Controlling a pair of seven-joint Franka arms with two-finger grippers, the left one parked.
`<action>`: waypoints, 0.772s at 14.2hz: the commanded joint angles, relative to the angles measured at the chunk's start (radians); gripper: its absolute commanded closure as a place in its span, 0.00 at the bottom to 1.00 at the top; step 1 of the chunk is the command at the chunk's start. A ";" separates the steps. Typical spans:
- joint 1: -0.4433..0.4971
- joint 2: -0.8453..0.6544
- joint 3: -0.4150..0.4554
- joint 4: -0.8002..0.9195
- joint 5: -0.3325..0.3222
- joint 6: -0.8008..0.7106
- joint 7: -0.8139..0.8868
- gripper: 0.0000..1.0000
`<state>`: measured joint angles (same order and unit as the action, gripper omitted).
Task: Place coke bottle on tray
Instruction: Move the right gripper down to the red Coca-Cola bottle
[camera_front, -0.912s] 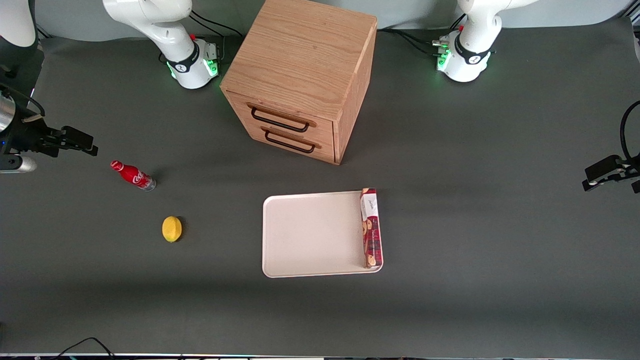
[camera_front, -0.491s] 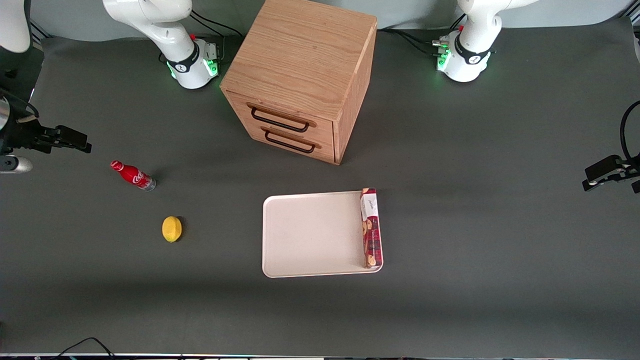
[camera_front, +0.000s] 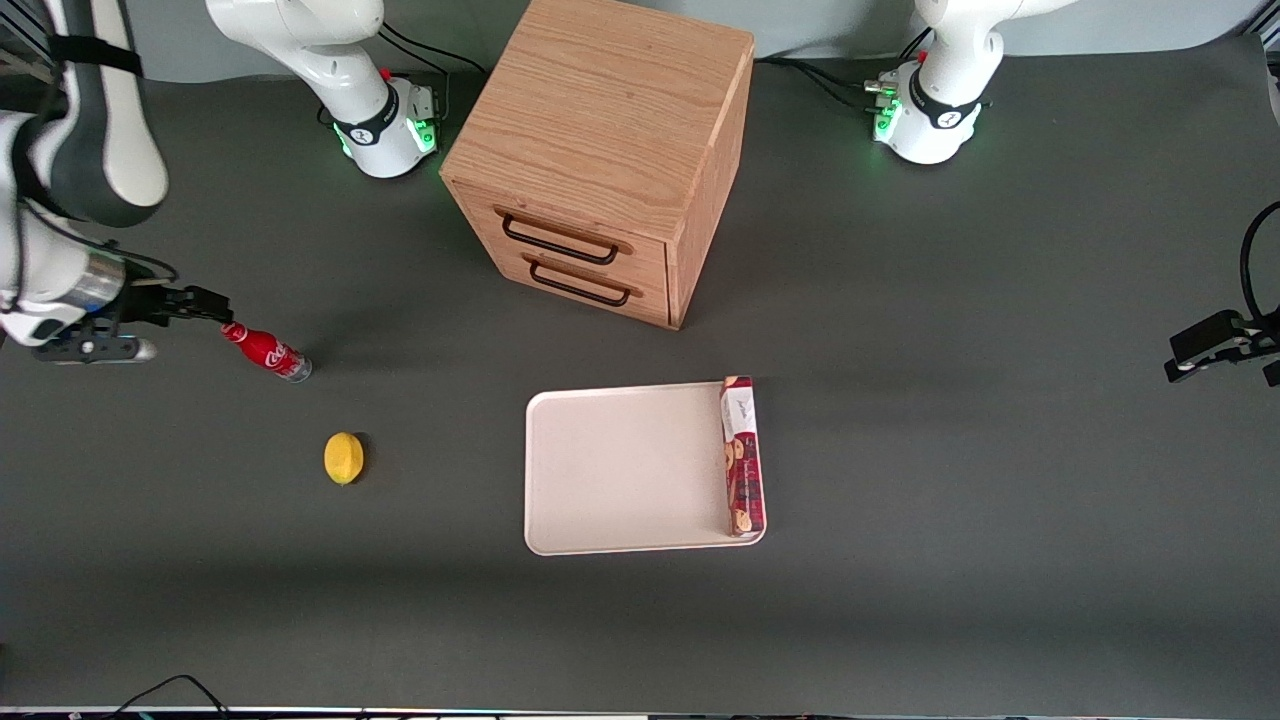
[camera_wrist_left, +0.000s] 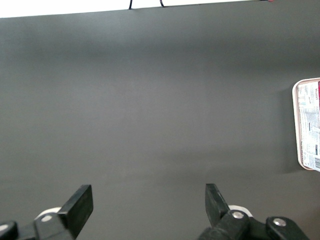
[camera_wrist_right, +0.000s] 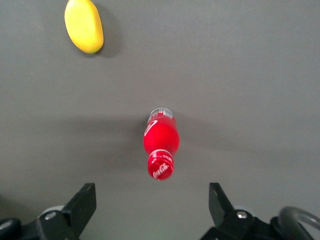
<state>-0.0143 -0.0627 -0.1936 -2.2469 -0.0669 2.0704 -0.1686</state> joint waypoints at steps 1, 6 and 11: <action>0.004 -0.043 -0.010 -0.118 -0.022 0.147 -0.012 0.00; 0.002 -0.019 -0.044 -0.197 -0.054 0.295 -0.022 0.18; 0.005 -0.022 -0.044 -0.197 -0.054 0.292 -0.032 1.00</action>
<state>-0.0139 -0.0661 -0.2312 -2.4316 -0.1129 2.3534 -0.1772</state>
